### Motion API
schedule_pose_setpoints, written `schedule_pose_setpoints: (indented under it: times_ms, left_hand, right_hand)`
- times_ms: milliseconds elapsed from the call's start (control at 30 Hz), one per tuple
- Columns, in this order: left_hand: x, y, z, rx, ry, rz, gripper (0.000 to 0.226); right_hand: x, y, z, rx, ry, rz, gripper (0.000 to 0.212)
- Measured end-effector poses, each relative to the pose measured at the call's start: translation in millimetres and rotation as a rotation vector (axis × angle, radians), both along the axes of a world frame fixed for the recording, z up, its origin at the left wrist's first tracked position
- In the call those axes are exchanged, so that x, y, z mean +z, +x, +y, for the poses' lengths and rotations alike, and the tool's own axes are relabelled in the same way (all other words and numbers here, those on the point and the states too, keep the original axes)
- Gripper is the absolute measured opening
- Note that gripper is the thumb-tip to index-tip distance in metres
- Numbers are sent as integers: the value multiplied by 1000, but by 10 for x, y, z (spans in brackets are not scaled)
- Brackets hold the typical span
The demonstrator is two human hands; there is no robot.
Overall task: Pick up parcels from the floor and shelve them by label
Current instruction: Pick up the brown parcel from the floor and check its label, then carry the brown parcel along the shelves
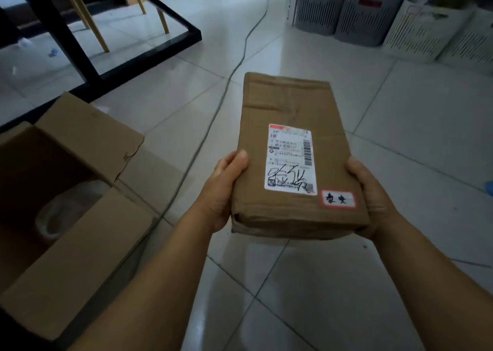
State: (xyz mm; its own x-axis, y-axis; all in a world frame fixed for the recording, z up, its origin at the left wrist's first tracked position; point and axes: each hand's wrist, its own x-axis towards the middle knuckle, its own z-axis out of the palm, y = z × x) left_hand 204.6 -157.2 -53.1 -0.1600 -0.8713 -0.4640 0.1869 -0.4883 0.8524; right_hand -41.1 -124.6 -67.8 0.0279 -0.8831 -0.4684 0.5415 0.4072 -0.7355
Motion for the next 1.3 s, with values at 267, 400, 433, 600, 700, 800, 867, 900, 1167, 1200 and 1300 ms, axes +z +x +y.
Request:
schedule_pose_setpoints:
  times_ms: [267, 400, 433, 600, 700, 800, 867, 900, 1167, 1200, 1300]
  left_hand:
    - [800, 81, 473, 169, 92, -88, 61]
    - [1603, 172, 690, 136, 76, -39, 88]
    - [1849, 190, 714, 117, 72, -46, 89]
    - [3061, 171, 711, 174, 93, -97, 40]
    - [3815, 137, 743, 181, 108, -79, 31]
    - [4471, 100, 820, 196, 113, -51, 46]
    - [4852, 64, 906, 197, 114, -57, 50]
    - [5027, 41, 955, 190, 102, -65, 51]
    - [6104, -160, 1551, 292, -17, -101, 76]
    - [6227, -188, 1634, 313, -32, -101, 85]
    - [6607, -262, 1847, 375, -92, -131, 96]
  right_hand:
    - [756, 193, 354, -41, 139, -85, 46]
    - [1567, 209, 465, -40, 193, -92, 45]
    - [1817, 217, 480, -40, 213, -85, 46]
    - [3049, 231, 551, -70, 292, -44, 44]
    - [3760, 219, 590, -85, 299, -13, 41]
    - [4382, 181, 610, -75, 286, 19, 44]
    - [4740, 163, 630, -67, 271, 16, 45]
    - [4903, 151, 635, -59, 266, 19, 46]
    - [6040, 72, 756, 70, 229, 54, 48]
    - [6181, 59, 791, 91, 215, 54, 49]
    - [6599, 29, 904, 140, 180, 48, 49]
